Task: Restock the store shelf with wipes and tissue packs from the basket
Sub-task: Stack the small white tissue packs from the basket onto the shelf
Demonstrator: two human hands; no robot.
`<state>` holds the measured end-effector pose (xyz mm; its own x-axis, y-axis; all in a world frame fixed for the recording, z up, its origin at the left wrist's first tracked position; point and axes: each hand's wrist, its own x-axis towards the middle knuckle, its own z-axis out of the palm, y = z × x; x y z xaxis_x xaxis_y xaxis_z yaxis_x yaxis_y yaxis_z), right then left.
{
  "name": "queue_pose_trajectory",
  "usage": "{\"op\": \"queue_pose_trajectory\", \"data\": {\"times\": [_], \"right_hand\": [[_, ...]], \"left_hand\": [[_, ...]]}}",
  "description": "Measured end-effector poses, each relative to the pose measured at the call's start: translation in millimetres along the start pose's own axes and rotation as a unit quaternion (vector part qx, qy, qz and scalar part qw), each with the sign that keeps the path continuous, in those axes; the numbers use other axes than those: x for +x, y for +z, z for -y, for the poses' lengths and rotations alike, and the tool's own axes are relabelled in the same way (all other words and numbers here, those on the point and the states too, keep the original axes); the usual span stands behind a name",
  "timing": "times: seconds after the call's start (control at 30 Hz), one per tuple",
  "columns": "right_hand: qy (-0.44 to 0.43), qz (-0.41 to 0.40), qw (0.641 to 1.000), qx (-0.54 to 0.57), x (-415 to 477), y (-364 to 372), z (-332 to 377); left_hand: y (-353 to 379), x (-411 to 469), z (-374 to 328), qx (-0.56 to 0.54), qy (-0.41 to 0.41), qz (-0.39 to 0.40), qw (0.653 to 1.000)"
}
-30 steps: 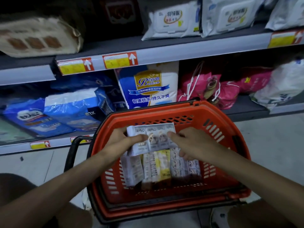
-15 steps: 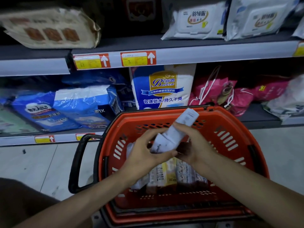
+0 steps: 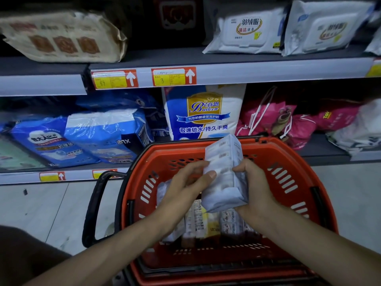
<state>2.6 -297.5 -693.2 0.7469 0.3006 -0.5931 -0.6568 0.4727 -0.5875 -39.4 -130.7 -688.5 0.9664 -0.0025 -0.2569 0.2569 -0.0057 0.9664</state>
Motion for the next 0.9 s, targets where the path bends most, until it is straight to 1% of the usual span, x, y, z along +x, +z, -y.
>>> {"op": "queue_pose_trajectory", "data": {"times": [0.17,0.27,0.33,0.37,0.43,0.47,0.53,0.6,0.67,0.73,0.8,0.9], "right_hand": [[-0.023,0.016,1.000,0.005,0,1,3],[-0.039,0.014,0.999,-0.027,-1,3,5],[-0.071,0.005,0.994,-0.077,-2,7,5],[-0.108,0.003,0.987,-0.120,-4,9,6],[-0.186,0.012,0.958,-0.217,-10,15,6],[-0.212,0.023,0.945,-0.247,-15,17,6],[-0.241,0.050,0.930,-0.274,-22,19,5],[-0.261,0.085,0.912,-0.305,-29,20,3],[-0.282,0.099,0.898,-0.324,-35,22,2],[-0.312,0.101,0.885,-0.331,-41,24,5],[-0.336,0.103,0.865,-0.358,-46,26,7],[-0.342,0.111,0.846,-0.394,-53,31,10]], "left_hand": [[-5,1,-6,-0.005,0.024,-0.016,1.000],[-8,1,-9,0.009,0.032,-0.020,0.999],[-9,1,-13,0.012,0.028,-0.010,1.000],[-9,1,-14,0.002,0.017,-0.002,1.000],[-8,2,-18,-0.029,-0.011,0.006,0.999],[-8,2,-19,-0.052,-0.022,0.007,0.998],[-9,3,-23,-0.114,-0.052,0.004,0.992],[-16,5,-27,-0.182,-0.098,0.003,0.978],[-23,3,-30,-0.225,-0.128,0.009,0.966],[-27,1,-33,-0.254,-0.134,0.016,0.958],[-29,0,-37,-0.261,-0.125,0.017,0.957],[-35,1,-41,-0.264,-0.102,0.010,0.959]]}}
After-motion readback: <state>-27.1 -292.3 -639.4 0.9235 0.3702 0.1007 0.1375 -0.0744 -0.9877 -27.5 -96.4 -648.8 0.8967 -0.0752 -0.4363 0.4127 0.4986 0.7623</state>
